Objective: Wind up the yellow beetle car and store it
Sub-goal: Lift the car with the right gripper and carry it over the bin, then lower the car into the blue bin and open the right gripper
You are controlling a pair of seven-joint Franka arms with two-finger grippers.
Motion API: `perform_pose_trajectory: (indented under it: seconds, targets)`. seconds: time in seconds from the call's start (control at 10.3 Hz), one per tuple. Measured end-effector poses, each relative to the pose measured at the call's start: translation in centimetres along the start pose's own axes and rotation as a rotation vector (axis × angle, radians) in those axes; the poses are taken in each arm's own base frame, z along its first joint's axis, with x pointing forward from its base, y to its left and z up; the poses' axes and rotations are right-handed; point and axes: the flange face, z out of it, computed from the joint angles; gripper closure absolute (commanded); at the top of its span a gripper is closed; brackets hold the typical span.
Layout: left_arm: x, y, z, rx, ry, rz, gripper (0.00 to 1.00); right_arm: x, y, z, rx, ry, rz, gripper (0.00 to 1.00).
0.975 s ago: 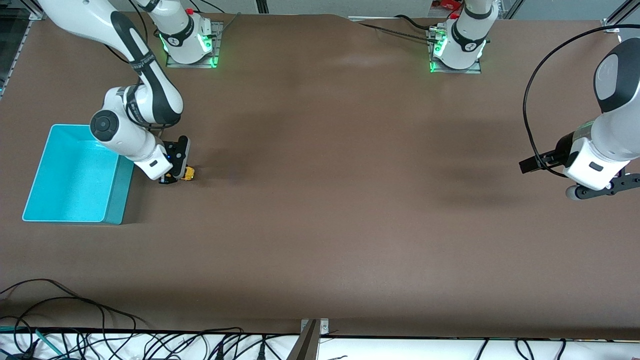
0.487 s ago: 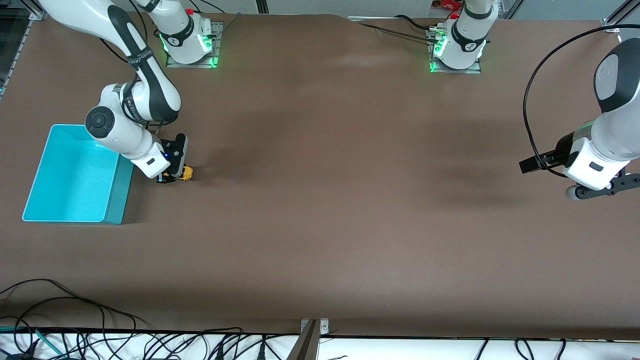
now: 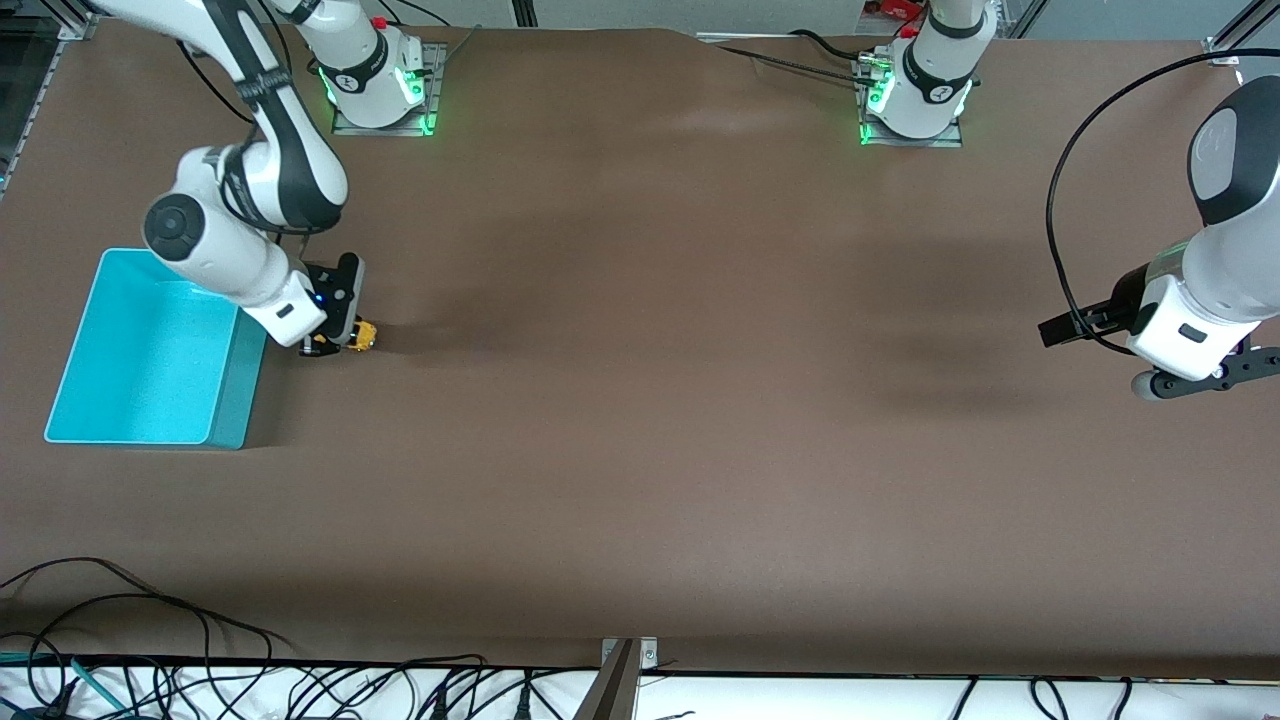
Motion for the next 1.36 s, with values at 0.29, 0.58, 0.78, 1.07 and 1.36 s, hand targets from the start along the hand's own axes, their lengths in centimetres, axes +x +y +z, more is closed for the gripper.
perform_pose_trajectory:
  seconds: [0.29, 0.58, 0.78, 1.07, 1.36]
  targets:
    - [0.0, 0.0, 0.0, 0.0, 0.0, 0.0, 0.0, -1.1, -1.1, -6.1, 0.003, -0.008, 0.019, 1.0]
    - [0.0, -0.1, 0.0, 0.0, 0.0, -0.002, 0.0, -3.6, -2.6, -10.5, 0.006, -0.024, 0.01, 1.0]
    - [0.0, -0.1, -0.1, -0.001, 0.001, 0.013, 0.0, -8.6, -2.3, -10.9, 0.008, -0.029, -0.049, 1.0]
    - [-0.1, -0.6, -1.5, 0.0, 0.004, 0.102, 0.0, -17.1, -2.5, -9.9, 0.033, -0.036, -0.131, 1.0]
    - [-0.3, -0.9, -2.0, 0.004, -0.012, 0.119, 0.0, -23.2, -2.3, -8.8, 0.058, -0.05, -0.197, 1.0]
